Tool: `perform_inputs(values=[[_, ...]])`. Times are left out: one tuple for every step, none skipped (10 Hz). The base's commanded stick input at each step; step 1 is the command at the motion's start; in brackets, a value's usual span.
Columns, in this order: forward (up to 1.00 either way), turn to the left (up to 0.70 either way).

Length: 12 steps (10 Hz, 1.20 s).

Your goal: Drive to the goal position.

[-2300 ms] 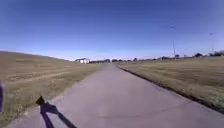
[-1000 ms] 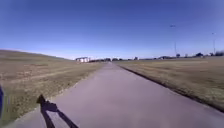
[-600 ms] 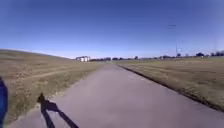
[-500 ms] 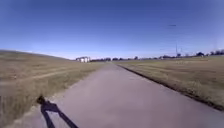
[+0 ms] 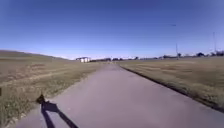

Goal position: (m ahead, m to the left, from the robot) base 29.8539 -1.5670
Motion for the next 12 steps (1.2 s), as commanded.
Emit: perform_inputs(values=[[0.7, 0.0], [0.7, 0.0], [0.7, 0.0], [0.7, 0.0], [0.7, 0.0], [0.7, 0.0], [0.7, 0.0], [0.7, 0.0], [0.7, 0.0], [0.7, 0.0], [0.7, 0.0], [0.7, 0.0]])
